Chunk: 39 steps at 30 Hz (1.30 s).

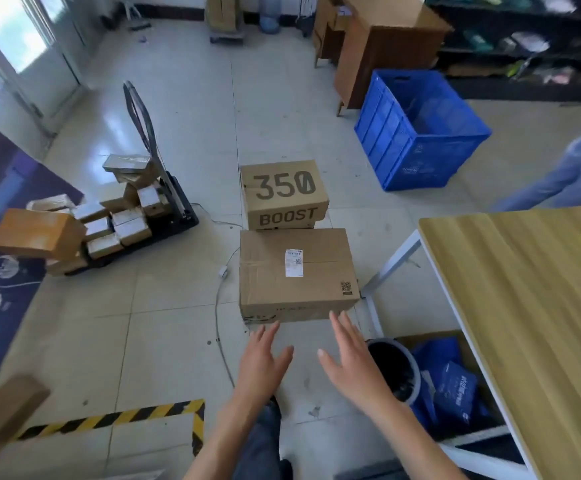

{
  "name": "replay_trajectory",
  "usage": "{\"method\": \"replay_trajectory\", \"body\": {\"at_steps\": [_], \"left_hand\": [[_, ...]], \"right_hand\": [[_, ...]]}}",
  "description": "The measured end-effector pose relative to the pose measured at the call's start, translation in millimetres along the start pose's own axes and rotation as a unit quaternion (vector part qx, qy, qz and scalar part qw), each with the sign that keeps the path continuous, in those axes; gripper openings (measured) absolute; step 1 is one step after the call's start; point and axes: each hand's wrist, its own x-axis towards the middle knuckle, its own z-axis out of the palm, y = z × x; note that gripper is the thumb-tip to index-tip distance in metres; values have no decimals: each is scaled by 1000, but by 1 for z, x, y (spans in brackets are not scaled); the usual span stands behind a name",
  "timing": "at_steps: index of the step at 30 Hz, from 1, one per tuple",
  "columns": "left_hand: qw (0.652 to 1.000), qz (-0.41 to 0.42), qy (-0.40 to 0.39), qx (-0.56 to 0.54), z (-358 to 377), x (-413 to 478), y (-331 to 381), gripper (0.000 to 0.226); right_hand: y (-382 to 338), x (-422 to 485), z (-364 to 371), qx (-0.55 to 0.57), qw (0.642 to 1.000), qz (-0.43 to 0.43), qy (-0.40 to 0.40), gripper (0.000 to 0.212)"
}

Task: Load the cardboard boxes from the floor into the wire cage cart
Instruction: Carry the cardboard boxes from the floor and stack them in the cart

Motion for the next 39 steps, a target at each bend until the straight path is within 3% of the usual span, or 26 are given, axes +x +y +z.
{"method": "replay_trajectory", "body": {"at_steps": [7,11,15,20,26,32,34,36,39], "left_hand": [[997,-12,-60,44,-9,158,12,61],[991,-34,-95,85,-22,221,3,56],[985,-69,-119,109,-25,274,-25,57],[982,-166,-64,56,-6,344,-65,59],[973,-223,-4,-49,42,435,-131,88],[953,-275,42,-122,79,535,-219,112],[939,-300,58,-156,84,560,-243,108],[932,-318,67,-164,89,578,-260,91],[933,-298,75,-190,101,588,-277,69]], "right_hand": [[22,114,-22,-74,996,23,-42,75],[29,167,-32,-76,995,2,-65,73],[48,221,-31,-33,995,42,-82,71],[86,301,-6,-28,990,86,-104,72],[162,414,44,-7,993,111,-40,71],[282,530,60,55,970,231,60,85],[317,561,57,107,950,282,78,95],[343,582,55,163,929,327,67,105],[363,598,66,225,909,351,1,98]]}}
